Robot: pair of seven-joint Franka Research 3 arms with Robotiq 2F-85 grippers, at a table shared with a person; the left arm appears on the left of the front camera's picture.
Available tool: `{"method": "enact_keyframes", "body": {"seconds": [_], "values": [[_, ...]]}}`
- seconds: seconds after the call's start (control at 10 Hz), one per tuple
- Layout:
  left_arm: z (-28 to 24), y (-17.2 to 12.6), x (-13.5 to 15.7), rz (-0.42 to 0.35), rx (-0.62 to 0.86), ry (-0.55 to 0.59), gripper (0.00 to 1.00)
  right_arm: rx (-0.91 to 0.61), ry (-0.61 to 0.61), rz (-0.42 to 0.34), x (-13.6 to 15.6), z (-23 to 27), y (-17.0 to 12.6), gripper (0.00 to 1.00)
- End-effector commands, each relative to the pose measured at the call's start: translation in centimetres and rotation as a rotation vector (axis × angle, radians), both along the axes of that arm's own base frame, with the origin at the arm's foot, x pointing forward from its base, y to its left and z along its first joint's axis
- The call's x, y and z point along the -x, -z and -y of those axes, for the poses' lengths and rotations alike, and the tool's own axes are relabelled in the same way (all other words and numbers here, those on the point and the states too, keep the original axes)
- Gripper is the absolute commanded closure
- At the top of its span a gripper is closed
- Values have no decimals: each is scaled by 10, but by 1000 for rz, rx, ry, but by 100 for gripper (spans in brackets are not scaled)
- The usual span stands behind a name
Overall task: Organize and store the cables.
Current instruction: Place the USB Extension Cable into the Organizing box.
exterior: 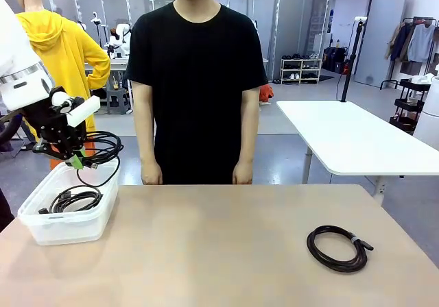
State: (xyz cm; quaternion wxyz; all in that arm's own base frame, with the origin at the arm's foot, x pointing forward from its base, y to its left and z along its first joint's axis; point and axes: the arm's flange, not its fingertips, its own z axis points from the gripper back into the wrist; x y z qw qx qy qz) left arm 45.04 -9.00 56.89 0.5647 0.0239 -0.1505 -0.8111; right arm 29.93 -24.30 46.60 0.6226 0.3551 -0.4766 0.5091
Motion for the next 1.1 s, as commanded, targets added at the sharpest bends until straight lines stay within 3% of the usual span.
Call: {"method": "enact_keyframes", "body": {"seconds": [0.0, 0.3, 0.5, 0.7, 1.0], "values": [[-18, 7, -28, 44, -81, -37, 84, -3, 0, 6, 1, 0, -1, 1], [-57, 31, -61, 7, -22, -165, 84, -3, 0, 6, 1, 0, -1, 1], [-76, 68, -90, -61, 1, -253, 84, -3, 0, 6, 1, 0, -1, 1], [-87, 93, -104, -108, 38, -267, 84, -3, 0, 6, 1, 0, -1, 1], [-89, 108, -113, -151, 47, -301, 23, -3, 0, 6, 1, 0, -1, 1]]}}
